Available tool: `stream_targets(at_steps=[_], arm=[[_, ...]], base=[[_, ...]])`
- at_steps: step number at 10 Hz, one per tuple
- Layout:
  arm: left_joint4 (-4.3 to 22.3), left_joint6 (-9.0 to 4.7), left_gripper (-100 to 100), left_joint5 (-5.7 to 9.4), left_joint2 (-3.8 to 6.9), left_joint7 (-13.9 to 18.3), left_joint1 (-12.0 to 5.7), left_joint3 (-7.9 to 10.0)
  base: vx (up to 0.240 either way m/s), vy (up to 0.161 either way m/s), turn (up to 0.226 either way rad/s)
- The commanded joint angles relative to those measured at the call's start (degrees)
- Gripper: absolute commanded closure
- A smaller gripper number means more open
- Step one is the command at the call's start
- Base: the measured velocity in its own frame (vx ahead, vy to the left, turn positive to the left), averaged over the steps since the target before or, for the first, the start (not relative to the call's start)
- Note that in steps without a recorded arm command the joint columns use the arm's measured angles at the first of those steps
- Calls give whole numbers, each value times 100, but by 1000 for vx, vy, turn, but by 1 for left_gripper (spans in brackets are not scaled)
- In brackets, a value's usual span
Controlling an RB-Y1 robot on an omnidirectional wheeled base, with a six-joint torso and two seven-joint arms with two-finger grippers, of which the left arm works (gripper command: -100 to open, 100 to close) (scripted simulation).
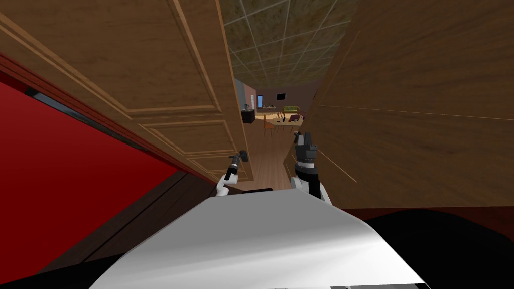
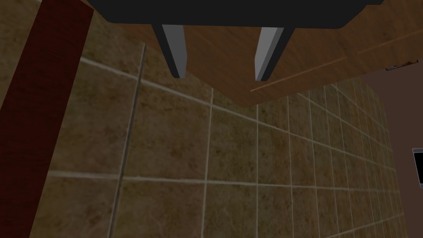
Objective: Push the door open
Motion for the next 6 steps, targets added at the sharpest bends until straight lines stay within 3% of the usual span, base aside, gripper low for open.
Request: stream_targets(at_steps=[1, 6], arm=[[-23, -2, 100, 10, 25, -35, -14, 160], [59, -1, 100, 50, -20, -101, -81, 497]], base=[[99, -88, 50], [117, -96, 72]])
